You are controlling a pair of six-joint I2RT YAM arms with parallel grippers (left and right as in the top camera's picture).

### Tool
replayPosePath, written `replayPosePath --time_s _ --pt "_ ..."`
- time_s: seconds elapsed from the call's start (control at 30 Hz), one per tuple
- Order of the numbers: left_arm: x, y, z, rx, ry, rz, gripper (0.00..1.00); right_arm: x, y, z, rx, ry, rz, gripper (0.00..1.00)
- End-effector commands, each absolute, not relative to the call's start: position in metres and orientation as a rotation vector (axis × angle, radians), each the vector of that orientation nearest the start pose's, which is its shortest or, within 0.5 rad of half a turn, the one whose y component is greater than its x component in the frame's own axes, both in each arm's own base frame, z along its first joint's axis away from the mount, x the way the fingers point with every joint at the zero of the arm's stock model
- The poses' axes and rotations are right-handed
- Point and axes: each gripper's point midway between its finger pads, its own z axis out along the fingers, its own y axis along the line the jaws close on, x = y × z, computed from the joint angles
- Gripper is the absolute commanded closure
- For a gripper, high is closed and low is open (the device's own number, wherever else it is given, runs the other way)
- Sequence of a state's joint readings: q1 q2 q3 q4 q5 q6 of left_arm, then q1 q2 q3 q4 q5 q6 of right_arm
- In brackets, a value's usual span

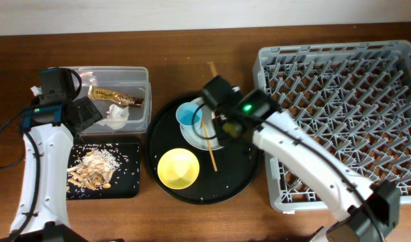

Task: Sort waste into correct bins and load items into the dishwasher rack
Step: 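Carry the chopsticks with the right gripper and place them in the rack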

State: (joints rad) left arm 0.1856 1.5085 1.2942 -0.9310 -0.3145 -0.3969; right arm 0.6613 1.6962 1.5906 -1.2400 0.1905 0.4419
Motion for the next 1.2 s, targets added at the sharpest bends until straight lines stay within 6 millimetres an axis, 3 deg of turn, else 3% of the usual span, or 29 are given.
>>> replayPosePath --time_s 0.0,0.13,0.23,0.37,0.6,0.77,0.83,0.9,1.0,1.07,1.17 --pt "0.339 0.12 0.178 -0.843 2.498 0.364 0.01 0.321 0.137 0.187 -0.126 2.818 -0.207 0.96" --pt "0.339 0.12 0.178 -0.843 2.498 0.364 0.01 0.336 0.088 0.186 0.016 2.843 -0.25 0.96" --pt "0.339 0.12 0.178 -0.843 2.498 0.364 0.01 0.341 0.065 0.184 -0.013 2.861 -0.275 0.96" --pt "0.339 0.12 0.178 -0.843 2.498 0.364 0.01 0.344 0.054 0.179 -0.02 2.883 -0.288 0.96" --pt "0.339 0.12 0.178 -0.843 2.498 0.364 0.01 0.344 0.054 0.164 -0.031 2.927 -0.309 0.96" --pt "0.339 0.12 0.178 -0.843 2.498 0.364 0.01 0.334 0.053 0.147 -0.044 2.976 -0.313 0.95" --pt "0.339 0.12 0.178 -0.843 2.498 0.364 0.01 0.334 0.053 0.143 -0.043 2.978 -0.313 0.9" --pt "0.339 0.12 0.178 -0.843 2.498 0.364 0.01 0.334 0.053 0.142 -0.043 2.975 -0.311 0.75" --pt "0.339 0.12 0.178 -0.843 2.498 0.364 0.01 0.334 0.055 0.142 -0.044 2.978 -0.299 0.72" --pt "0.339 0.12 0.178 -0.843 2.498 0.364 0.01 0.331 0.069 0.139 -0.051 3.008 -0.178 0.72" --pt "0.339 0.12 0.178 -0.843 2.498 0.364 0.01 0.313 0.124 0.14 -0.079 3.091 0.316 0.72"
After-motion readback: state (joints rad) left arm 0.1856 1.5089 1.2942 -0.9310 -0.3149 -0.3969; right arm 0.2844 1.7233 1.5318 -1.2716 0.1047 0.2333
